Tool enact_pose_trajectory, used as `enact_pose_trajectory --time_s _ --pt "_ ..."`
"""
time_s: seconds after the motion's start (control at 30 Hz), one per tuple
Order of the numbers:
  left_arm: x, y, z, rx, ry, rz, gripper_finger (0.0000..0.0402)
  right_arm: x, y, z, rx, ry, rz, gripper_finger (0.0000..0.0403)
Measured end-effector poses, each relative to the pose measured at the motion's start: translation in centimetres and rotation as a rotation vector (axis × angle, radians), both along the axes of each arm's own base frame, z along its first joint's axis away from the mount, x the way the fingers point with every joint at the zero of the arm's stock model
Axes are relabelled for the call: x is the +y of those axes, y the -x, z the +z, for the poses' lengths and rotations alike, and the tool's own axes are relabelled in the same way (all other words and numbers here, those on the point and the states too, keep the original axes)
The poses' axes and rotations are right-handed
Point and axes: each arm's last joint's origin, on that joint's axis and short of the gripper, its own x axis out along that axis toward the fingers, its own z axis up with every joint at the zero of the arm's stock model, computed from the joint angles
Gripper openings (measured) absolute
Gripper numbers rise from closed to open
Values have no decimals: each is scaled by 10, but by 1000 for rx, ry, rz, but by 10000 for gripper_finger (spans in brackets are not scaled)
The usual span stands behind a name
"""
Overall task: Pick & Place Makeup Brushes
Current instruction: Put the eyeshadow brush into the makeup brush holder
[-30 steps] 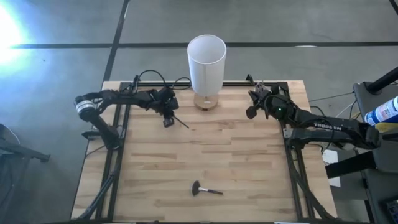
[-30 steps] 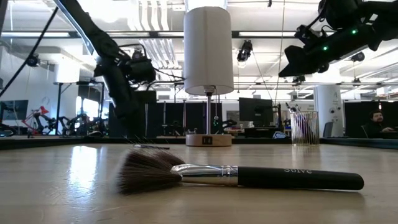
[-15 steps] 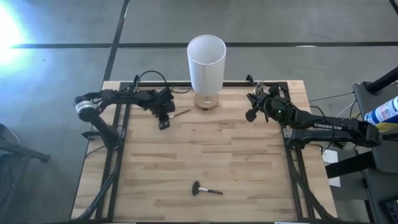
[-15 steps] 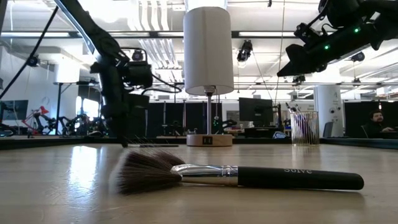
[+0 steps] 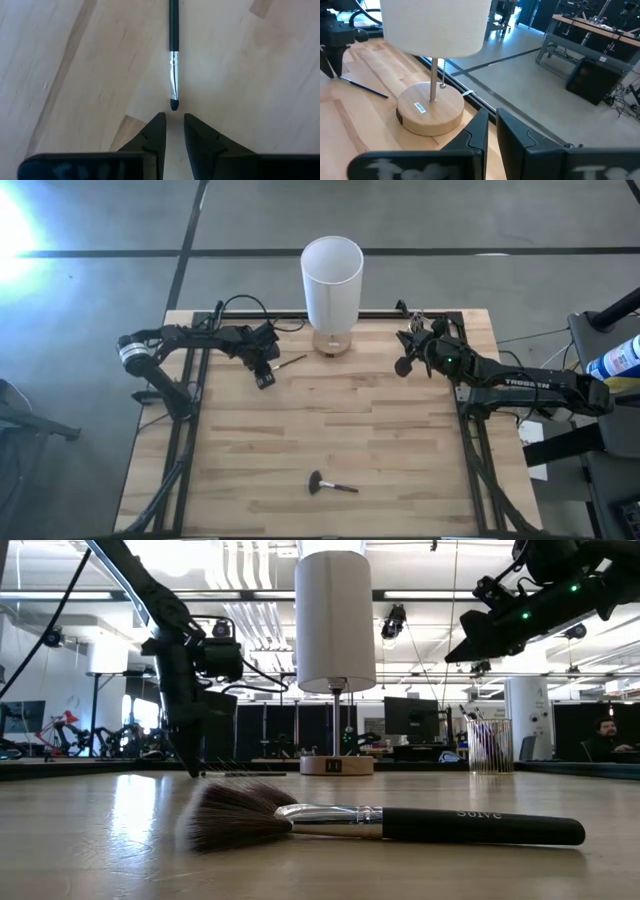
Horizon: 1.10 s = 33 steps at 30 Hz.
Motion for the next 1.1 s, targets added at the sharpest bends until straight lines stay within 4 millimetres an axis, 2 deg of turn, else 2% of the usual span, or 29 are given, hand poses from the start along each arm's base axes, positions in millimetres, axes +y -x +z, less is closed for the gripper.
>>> enact_pose_trajectory --time_s 0.57,0.67,0.8,0.87,1.0,1.1 --pt "1 -4 -4 -89 -13 15 65 1 -1 0 -3 -3 6 34" --pt "-1 -1 -9 -83 -27 19 51 1 -1 0 -5 -4 5 34" --pt "-2 3 -17 -86 -47 51 9 1 -1 0 -5 -4 5 34" --pt "-3 4 -18 -82 -51 60 5 1 -1 0 -5 -4 5 34" --pt "-5 7 -9 -102 -27 75 2 1 -1 3 -5 -4 6 34" --pt "-13 15 2 -113 101 132 1 6 -4 8 2 6 38 34"
